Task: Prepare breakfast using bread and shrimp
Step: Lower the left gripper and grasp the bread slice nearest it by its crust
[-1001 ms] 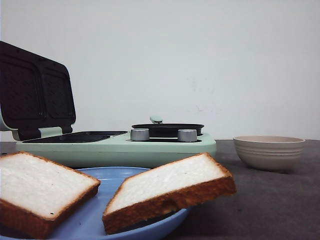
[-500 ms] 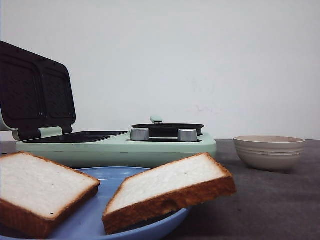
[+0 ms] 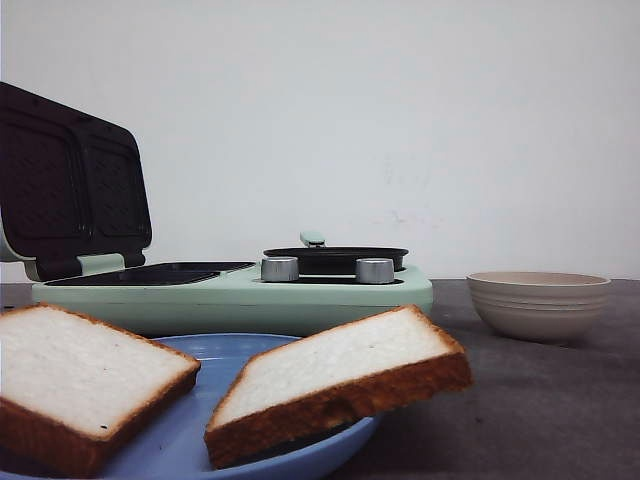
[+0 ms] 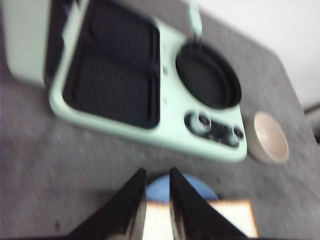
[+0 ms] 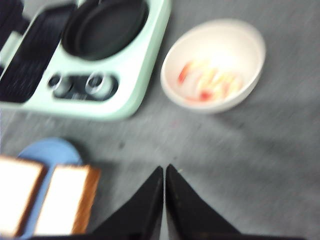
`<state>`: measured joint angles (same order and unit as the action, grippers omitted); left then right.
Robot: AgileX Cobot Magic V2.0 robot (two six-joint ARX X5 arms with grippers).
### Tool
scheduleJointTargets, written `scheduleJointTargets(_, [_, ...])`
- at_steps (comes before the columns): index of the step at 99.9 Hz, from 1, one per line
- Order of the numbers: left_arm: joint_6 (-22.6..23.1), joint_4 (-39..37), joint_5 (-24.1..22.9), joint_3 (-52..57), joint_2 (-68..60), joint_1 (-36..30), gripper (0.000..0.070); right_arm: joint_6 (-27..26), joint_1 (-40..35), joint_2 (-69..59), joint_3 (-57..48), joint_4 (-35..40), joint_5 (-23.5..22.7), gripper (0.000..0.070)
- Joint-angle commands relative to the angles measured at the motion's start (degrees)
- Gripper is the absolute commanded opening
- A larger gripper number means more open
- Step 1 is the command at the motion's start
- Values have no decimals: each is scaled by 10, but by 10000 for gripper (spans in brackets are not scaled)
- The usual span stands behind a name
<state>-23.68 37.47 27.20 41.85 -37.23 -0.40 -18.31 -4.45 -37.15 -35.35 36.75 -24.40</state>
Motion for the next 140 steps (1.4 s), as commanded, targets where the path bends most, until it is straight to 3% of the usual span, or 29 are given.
scheduleJointTargets(1, [7,18,7,6,-10,0,5,-1,-1,-10,-8,3,-23,46])
scheduleJointTargets(14, [32,64,10,6,-25,0,90,3,-1,-19,-7,15,-49,247])
scheduleJointTargets(26, [42,99,26,6,-38,-1,284,14,-1,-18,-7,28,-71,261])
scheduleJointTargets(31, [50,111,31,6,-45,-3,331,19,-1,-18,-7,37,-71,261])
scheduleJointTargets(63, [50,125,33,-23,-92,-61,344,38,-1,-18,-7,61,-71,261])
scheduleJointTargets(140, [31,58,28,-71,-239,-188,344,38,-1,-18,-7,61,-71,261])
